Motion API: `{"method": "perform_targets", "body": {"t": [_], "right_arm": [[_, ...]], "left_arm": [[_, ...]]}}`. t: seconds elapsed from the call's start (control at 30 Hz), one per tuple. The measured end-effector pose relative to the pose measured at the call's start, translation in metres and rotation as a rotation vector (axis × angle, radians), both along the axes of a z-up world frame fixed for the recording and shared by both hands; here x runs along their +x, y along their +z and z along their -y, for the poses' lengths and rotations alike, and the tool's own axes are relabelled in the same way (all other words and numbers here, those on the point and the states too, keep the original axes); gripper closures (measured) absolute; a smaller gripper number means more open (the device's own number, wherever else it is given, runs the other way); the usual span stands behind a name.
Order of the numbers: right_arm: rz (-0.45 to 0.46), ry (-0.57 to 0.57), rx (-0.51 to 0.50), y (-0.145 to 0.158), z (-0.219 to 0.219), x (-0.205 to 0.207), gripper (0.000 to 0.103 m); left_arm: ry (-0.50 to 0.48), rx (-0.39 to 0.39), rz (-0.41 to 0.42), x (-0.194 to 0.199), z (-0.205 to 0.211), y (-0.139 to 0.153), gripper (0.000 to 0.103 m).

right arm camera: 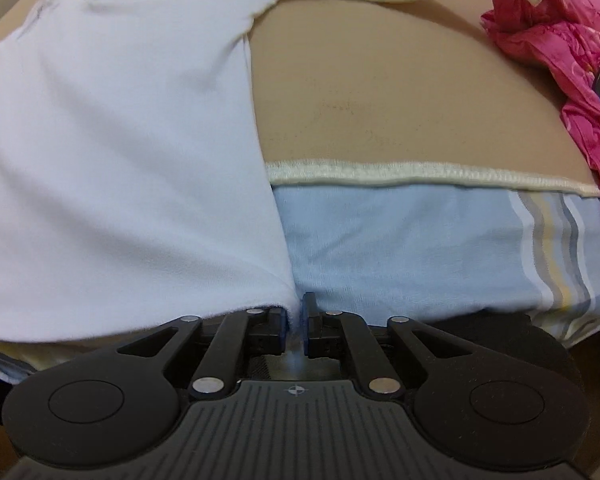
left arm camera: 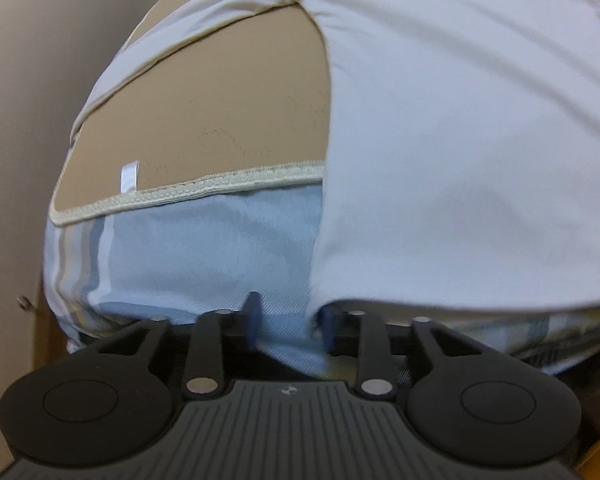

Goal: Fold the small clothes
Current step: 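Release the hem with the right gripper and withdraw both tools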

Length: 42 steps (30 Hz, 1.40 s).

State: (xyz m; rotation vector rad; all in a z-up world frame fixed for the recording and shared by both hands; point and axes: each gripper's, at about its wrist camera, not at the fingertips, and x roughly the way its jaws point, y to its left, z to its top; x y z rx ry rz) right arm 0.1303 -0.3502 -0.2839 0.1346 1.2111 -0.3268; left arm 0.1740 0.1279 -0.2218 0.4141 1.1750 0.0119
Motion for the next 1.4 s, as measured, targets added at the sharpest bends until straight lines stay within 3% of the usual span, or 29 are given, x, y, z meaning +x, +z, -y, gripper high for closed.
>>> {"method": "perform_targets", "body": {"t": [0.07, 0.17, 0.23, 0.37, 0.43, 0.5, 0.6, 0.67, 0.8, 0.87, 1.0, 1.17, 1.3, 1.4], "right_arm": [[-0.047, -0.005, -0.013, 0.004, 0.001, -0.006, 0.068], [-0.077, -0.079, 0.074, 0.021, 0.01, -0.023, 0.054], [-0.011, -0.12, 0.119, 0.042, 0.014, -0.033, 0.048], [0.169, -0.051, 0.09, 0.072, 0.001, -0.017, 0.038], [0.223, -0.022, 0.075, 0.072, -0.009, 0.004, 0.035], [0.244, -0.002, 0.058, 0.059, -0.017, 0.024, 0.035], [0.154, 0.011, -0.01, 0.027, -0.026, 0.042, 0.035], [0.027, -0.001, -0.038, 0.005, -0.028, 0.041, 0.035], [0.011, -0.056, 0.025, 0.01, -0.027, 0.007, 0.033], [0.043, -0.086, 0.066, 0.027, -0.029, -0.007, 0.033], [0.189, -0.108, 0.1, 0.075, -0.049, -0.029, 0.029], [0.357, -0.004, 0.104, 0.127, -0.083, -0.039, 0.021], [0.456, 0.052, 0.082, 0.159, -0.103, -0.057, 0.017], [0.516, 0.1, 0.008, 0.171, -0.112, -0.071, 0.013]], "left_arm": [[-0.035, 0.043, -0.002, -0.007, -0.002, 0.003, 0.034], [-0.042, 0.026, -0.03, -0.017, -0.014, 0.015, 0.025], [-0.027, -0.055, -0.015, -0.023, -0.024, 0.033, 0.024], [0.014, -0.208, 0.118, -0.013, -0.026, 0.07, 0.001], [0.046, -0.229, 0.131, 0.01, -0.013, 0.071, 0.001], [0.077, -0.227, 0.094, 0.034, 0.002, 0.057, 0.001], [0.088, -0.098, 0.003, 0.052, 0.02, 0.019, 0.004], [0.063, -0.005, -0.046, 0.047, 0.023, -0.006, 0.004], [0.035, 0.024, 0.002, 0.01, 0.014, -0.006, 0.001], [0.005, 0.033, 0.02, -0.006, 0.015, 0.005, 0.001], [-0.026, 0.0, 0.158, -0.031, 0.027, 0.049, 0.001], [-0.028, -0.114, 0.207, -0.048, 0.058, 0.106, 0.001], [-0.058, -0.127, 0.254, -0.067, 0.083, 0.14, 0.001], [-0.079, -0.148, 0.279, -0.082, 0.094, 0.16, 0.001]]}}
